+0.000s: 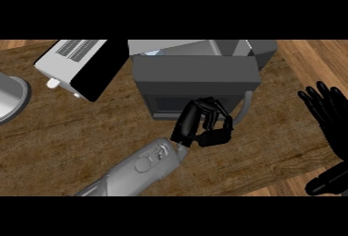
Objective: Pick up the milk, place it into the microwave and close the microwave
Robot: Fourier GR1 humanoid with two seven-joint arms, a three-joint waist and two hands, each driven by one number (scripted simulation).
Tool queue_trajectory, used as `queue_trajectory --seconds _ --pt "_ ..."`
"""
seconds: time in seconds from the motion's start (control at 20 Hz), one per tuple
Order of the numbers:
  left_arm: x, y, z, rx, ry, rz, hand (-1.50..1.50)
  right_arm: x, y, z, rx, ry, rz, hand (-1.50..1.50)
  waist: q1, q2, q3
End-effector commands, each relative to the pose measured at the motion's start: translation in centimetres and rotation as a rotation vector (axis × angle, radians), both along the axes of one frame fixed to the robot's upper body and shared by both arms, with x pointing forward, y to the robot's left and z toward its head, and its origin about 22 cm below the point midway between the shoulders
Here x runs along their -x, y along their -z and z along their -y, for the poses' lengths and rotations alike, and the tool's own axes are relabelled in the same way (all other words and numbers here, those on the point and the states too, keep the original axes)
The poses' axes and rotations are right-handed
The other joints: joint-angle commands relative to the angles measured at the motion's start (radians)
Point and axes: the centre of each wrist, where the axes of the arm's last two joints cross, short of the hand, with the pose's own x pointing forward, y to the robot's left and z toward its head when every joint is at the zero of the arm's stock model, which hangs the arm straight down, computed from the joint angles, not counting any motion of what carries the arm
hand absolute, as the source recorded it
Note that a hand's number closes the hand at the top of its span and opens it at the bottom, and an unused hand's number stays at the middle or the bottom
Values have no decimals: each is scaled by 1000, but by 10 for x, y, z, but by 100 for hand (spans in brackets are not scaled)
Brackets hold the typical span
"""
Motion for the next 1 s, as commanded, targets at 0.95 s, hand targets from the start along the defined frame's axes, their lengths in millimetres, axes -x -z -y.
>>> queue_trajectory --seconds 0.95 --pt "-54 -36 -10 251 -181 32 150 -8 -45 6 -20 -100 51 -150 -72 44 0"
